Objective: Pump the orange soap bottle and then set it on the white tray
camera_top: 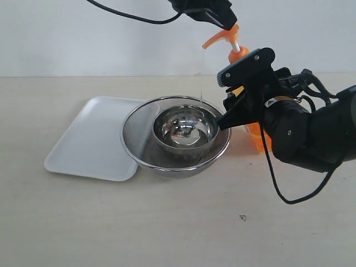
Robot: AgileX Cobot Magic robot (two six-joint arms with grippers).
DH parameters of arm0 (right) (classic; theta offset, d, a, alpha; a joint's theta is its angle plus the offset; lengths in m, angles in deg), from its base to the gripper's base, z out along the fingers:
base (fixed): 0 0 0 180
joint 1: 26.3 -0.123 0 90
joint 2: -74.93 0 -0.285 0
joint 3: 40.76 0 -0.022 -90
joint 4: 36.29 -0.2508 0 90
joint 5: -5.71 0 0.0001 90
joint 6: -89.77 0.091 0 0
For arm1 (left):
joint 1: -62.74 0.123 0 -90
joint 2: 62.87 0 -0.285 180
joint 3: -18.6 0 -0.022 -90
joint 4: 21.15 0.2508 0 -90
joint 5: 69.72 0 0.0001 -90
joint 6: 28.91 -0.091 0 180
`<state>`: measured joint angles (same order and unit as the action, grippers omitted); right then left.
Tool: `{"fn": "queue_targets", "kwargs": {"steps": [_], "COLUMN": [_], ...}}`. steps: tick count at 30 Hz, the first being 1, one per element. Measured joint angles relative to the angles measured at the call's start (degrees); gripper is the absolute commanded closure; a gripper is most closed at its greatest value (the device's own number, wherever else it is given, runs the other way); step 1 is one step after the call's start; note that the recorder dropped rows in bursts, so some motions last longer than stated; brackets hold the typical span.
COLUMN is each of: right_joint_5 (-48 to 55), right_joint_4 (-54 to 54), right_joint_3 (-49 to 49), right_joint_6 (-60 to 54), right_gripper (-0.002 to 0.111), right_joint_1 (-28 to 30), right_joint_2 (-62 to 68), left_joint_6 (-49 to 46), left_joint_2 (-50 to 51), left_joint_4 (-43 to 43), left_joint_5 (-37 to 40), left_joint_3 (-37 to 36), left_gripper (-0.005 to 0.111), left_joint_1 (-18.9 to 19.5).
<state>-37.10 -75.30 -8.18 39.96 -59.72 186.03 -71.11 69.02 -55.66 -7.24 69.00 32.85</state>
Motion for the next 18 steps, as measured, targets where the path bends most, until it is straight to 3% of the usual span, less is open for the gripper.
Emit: {"fn": "queue_targets", "kwargs": {"steps": [18], "right_joint_5": [0.0], "right_joint_4": [0.0], "right_joint_3": [0.0], "right_joint_6": [-0.49], "right_gripper": [0.108], "right_joint_1": [0.08], "right_joint_2": [0.0], "left_joint_6": [0.35], "left_joint_2": [0.0], "left_joint_4": [0.68], "left_joint_5": [0.0], "left_joint_3": [0.0], "left_gripper": [0.102], "left_joint_1": [-0.13]}}
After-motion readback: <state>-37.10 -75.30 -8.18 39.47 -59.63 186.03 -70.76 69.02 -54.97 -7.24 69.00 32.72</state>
